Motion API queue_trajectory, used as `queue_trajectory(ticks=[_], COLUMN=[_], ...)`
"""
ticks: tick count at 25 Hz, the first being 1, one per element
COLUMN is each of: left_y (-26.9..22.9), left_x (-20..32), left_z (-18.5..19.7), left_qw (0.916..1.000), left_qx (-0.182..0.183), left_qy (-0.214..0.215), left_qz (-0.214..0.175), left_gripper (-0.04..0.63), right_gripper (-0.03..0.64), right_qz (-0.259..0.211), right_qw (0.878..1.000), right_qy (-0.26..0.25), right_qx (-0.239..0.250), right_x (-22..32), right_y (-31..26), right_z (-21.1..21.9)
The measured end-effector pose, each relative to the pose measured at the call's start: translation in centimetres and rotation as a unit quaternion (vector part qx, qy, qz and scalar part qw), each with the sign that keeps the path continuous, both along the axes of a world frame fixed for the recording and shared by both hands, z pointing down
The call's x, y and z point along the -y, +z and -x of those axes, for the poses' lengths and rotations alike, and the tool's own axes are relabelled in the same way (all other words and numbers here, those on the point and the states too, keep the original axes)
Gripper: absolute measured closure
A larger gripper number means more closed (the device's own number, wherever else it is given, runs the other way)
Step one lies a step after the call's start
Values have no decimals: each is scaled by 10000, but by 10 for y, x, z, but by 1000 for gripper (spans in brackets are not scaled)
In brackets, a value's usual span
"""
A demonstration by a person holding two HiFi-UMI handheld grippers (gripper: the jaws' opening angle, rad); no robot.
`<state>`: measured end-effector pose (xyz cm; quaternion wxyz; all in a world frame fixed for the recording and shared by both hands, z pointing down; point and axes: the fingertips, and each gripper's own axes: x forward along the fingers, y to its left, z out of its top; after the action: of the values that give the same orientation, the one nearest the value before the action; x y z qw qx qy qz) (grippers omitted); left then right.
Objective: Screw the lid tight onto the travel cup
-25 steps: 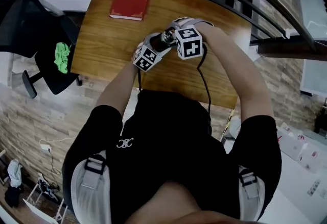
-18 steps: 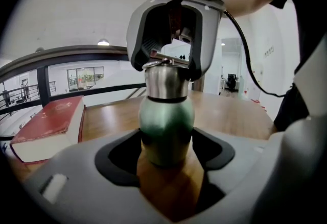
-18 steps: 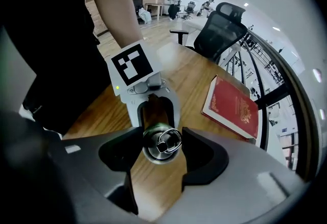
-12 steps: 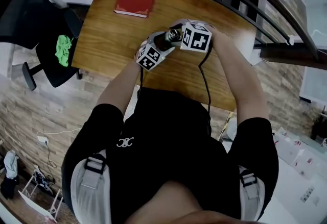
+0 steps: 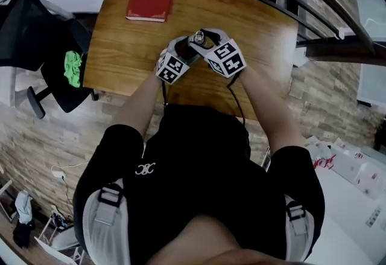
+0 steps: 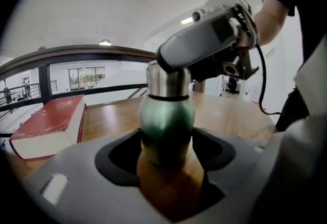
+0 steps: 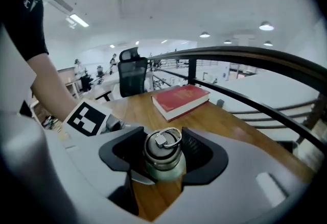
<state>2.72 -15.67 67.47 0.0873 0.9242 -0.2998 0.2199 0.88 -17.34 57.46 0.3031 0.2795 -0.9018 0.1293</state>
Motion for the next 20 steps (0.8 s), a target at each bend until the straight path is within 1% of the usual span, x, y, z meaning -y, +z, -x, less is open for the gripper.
queue_trajectory(ticks=[3,7,8,10,13,16,18,20], left_y=[2,2,2,2,4,5,6,6], left_x=[-1,0,0,0,-2,-1,0,1], left_z=[0,0,-1,-1,1,1,1,0], left_qw=[10000,10000,10000,9999,9999,9999,9999,9999], left_qx=[16,15,12,23,90,91,85,93], left_qy=[19,32,55,106,119,55,26,48], left_qz=[37,37,33,39,60,90,118,113], left_gripper=[230,230,230,230,230,232,232,232], right_gripper=[380,380,380,380,379,379,377,377], right_qz=[-132,-241,-286,-348,-363,-220,-192,-405], right_qw=[9956,9780,9739,9705,9756,9855,9938,9988], right_qy=[896,2044,2228,2374,2163,1679,1099,218], right_qx=[248,329,316,243,113,93,4,-195], right_x=[3,5,5,3,0,2,3,-2], right_y=[-1,0,-1,-1,0,2,0,-7], right_z=[-4,-10,-10,-10,-8,-8,-9,-7])
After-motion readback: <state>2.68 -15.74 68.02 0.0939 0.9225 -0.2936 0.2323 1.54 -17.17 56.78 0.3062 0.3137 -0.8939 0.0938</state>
